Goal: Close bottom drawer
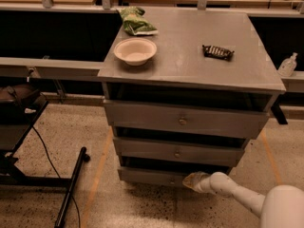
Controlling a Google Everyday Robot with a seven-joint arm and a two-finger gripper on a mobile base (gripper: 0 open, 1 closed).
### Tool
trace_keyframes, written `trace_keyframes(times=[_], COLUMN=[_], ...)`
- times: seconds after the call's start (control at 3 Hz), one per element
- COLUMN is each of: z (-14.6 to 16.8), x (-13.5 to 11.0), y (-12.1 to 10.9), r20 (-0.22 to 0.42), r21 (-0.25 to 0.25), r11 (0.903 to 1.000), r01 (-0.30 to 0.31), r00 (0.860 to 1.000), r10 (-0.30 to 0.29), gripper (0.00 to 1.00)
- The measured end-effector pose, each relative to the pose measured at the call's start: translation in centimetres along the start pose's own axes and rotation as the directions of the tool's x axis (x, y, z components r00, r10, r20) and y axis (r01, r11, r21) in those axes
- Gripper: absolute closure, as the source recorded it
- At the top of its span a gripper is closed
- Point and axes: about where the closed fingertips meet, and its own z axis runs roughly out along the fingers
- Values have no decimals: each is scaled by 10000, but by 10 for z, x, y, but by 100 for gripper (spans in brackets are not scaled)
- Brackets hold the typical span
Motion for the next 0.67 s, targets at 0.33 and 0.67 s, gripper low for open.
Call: trace_keyframes(times=[0.33, 0.67], z=[0, 0], x=[0, 0], y=[0, 0], r20=[0, 1], r21=[0, 0], r11=[10000, 10000], r01=[0, 0], r00=[10000, 10000], r10=[0, 0], gripper=[100, 100])
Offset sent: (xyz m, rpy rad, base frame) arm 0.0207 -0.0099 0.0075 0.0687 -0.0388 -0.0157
